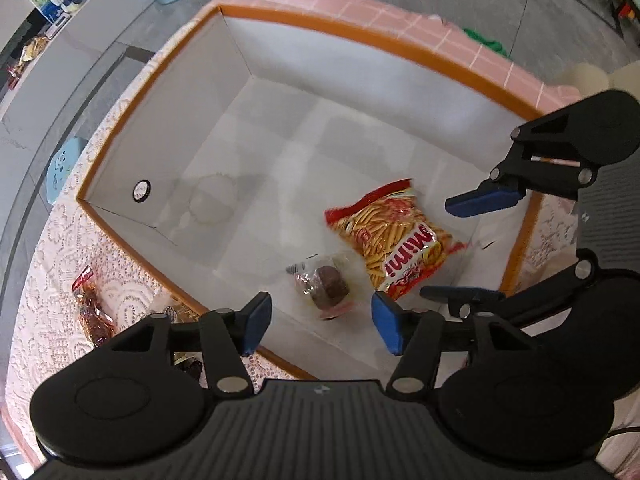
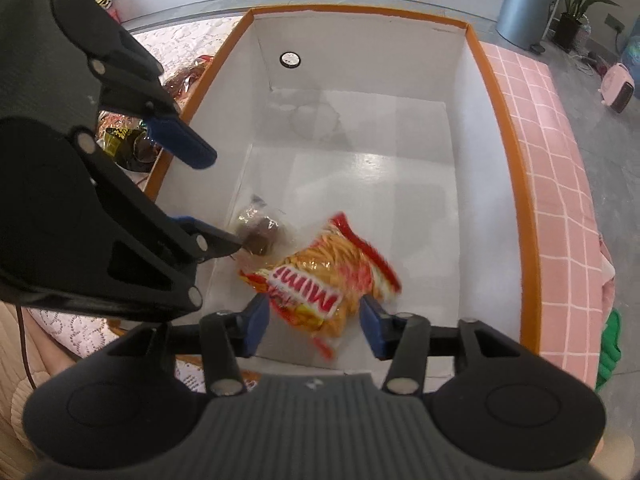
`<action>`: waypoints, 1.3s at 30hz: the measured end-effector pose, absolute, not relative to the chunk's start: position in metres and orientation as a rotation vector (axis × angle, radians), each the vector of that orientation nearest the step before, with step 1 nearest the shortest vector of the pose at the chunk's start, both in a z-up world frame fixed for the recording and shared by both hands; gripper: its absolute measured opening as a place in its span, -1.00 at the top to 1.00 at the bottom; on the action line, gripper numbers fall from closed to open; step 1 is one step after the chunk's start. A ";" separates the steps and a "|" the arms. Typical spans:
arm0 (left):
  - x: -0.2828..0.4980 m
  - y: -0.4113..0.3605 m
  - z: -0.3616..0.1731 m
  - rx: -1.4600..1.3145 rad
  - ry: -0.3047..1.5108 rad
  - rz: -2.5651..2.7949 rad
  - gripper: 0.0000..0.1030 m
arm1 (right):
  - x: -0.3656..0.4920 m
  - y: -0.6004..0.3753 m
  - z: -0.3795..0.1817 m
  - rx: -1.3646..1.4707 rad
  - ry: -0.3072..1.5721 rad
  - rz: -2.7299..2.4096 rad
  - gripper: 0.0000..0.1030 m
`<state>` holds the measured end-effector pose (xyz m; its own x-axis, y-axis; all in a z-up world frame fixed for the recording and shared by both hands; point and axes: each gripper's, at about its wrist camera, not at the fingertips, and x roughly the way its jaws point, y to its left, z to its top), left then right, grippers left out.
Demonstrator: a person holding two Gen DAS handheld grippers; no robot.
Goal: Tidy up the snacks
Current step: 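Carry both snacks over the orange box and open both tools to drop them, then move both tools back over the snack pile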
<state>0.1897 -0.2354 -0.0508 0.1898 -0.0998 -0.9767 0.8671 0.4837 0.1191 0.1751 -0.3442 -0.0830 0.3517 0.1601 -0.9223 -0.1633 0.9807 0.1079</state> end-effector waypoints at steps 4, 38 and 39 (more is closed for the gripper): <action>0.184 -0.227 -0.034 0.766 1.153 -0.801 -0.34 | 0.169 -0.344 -0.072 0.004 1.164 0.195 -0.13; 0.089 -0.041 0.027 0.280 0.564 -0.311 -0.35 | 0.067 -0.239 -0.024 0.221 0.535 -0.074 -0.59; 0.089 -0.033 0.024 0.263 0.569 -0.300 -0.35 | 0.067 -0.231 -0.028 0.220 0.528 -0.072 -0.59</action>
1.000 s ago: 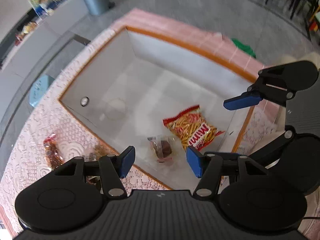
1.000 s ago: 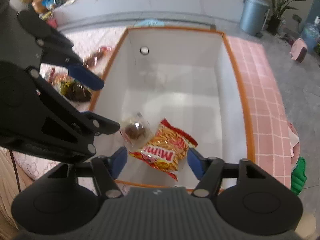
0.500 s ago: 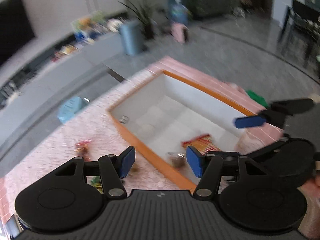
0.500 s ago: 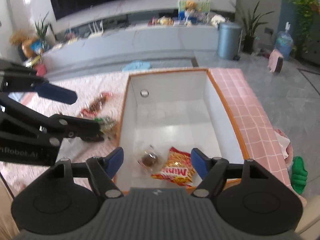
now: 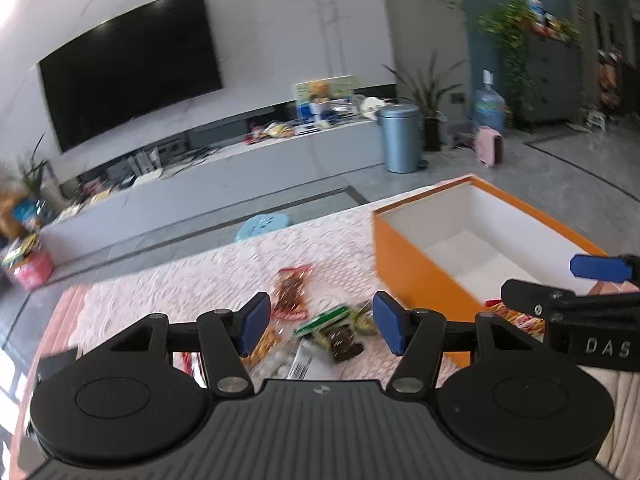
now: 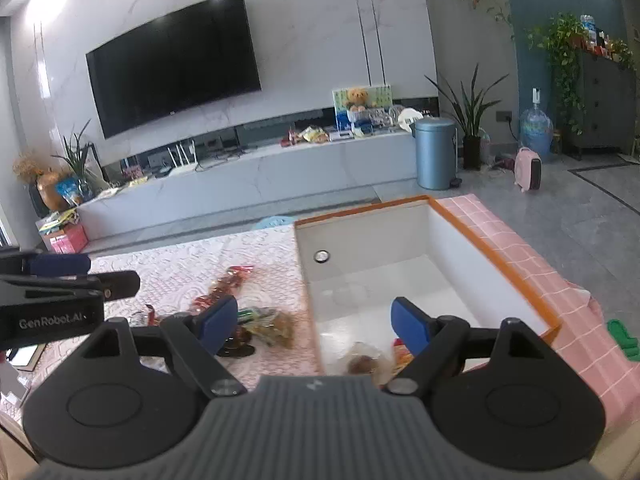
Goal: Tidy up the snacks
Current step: 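Move both tools back over the snack pile, then grasp the red chip bag with the left tool while the right tool grasps a green snack packet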
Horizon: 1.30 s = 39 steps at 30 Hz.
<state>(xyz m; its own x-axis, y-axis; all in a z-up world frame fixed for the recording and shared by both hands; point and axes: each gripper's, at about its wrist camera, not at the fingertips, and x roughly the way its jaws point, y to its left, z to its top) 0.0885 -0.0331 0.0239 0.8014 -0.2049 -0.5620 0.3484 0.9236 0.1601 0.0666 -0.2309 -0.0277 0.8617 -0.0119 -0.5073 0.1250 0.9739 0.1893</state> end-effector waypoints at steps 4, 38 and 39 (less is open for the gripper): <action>0.084 -0.004 0.010 0.172 0.604 -0.257 -0.35 | 0.070 -0.200 -0.041 0.210 0.535 -0.041 -0.59; 0.189 0.079 -0.050 0.044 0.919 -0.120 -0.39 | 0.184 -0.113 -0.123 0.020 0.710 0.147 -0.16; 0.197 0.081 -0.053 0.038 0.928 -0.103 -0.43 | 0.191 -0.110 -0.125 0.015 0.710 0.148 -0.16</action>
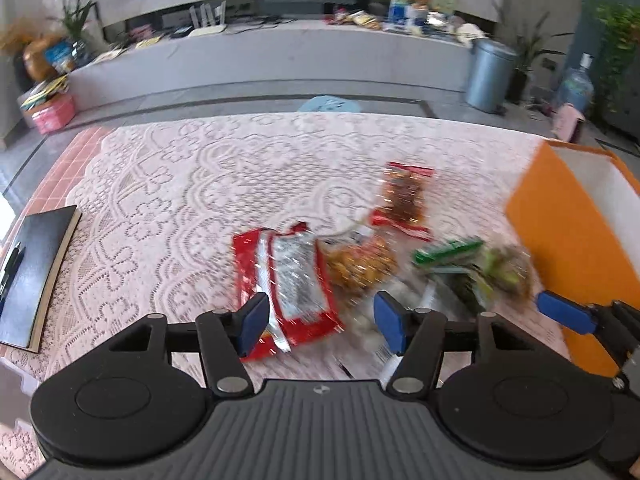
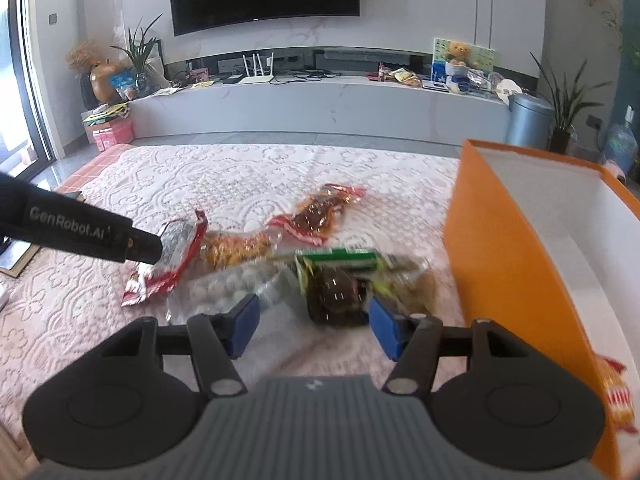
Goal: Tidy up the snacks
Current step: 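Grasp the red chip bag with the left tool while the right tool grasps a green snack packet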
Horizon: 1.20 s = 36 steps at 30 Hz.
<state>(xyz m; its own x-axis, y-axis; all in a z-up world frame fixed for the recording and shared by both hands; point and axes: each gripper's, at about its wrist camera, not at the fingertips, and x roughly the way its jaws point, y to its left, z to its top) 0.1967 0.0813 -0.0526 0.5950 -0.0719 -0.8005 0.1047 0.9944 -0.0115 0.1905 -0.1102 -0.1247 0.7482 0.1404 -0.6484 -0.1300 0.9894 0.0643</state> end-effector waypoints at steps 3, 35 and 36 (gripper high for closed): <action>0.215 0.087 -0.065 0.024 0.931 -0.051 -0.50 | 0.207 -0.104 -0.131 0.001 0.706 0.147 -0.16; 0.244 0.101 -0.131 0.035 0.975 0.046 -0.86 | 0.237 -0.099 -0.176 -0.031 0.703 0.113 0.12; 0.244 0.098 -0.132 0.060 0.975 0.049 -0.86 | 0.237 -0.098 -0.176 -0.044 0.700 0.112 0.12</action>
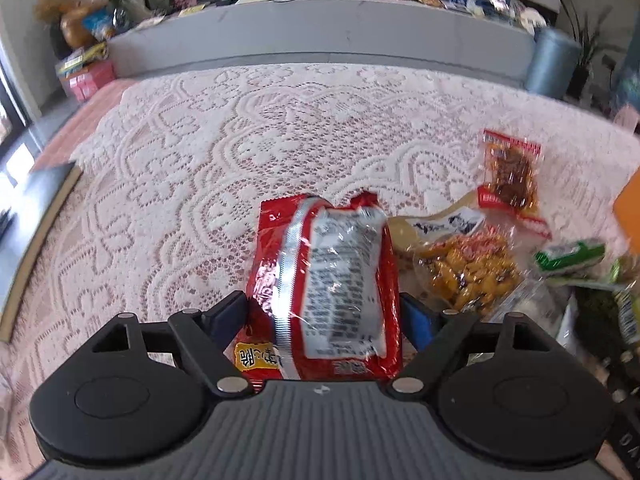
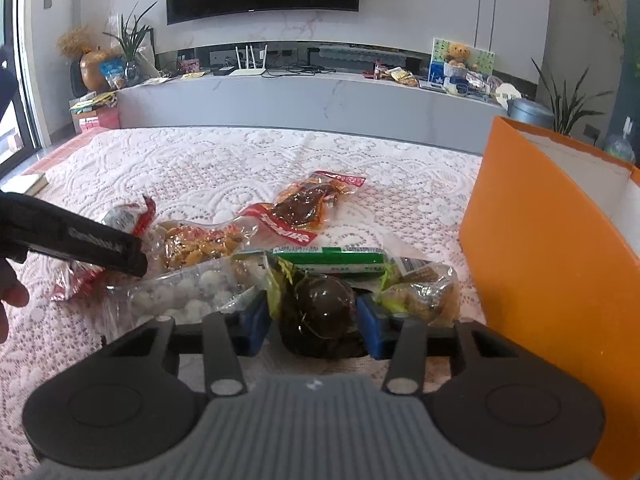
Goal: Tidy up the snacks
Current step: 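Grasp the red chip bag with the left tool while the right tool grasps a green snack packet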
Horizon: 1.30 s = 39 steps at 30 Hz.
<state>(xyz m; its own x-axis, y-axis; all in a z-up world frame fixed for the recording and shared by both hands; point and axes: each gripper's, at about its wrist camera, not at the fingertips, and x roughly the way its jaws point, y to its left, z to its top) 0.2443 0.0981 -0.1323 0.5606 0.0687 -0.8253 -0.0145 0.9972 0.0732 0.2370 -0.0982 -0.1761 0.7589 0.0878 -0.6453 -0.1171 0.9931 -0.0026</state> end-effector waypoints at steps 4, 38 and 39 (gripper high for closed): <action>0.244 0.097 -0.131 0.070 0.971 0.039 -0.78 | 0.237 -0.096 -0.177 -0.084 0.690 0.093 0.10; 0.165 0.064 -0.049 -0.010 0.817 -0.122 -0.41 | 0.178 -0.123 -0.123 0.025 0.614 0.128 0.92; 0.161 0.058 -0.047 -0.001 0.820 -0.135 -0.41 | 0.174 -0.127 -0.118 0.036 0.613 0.123 0.92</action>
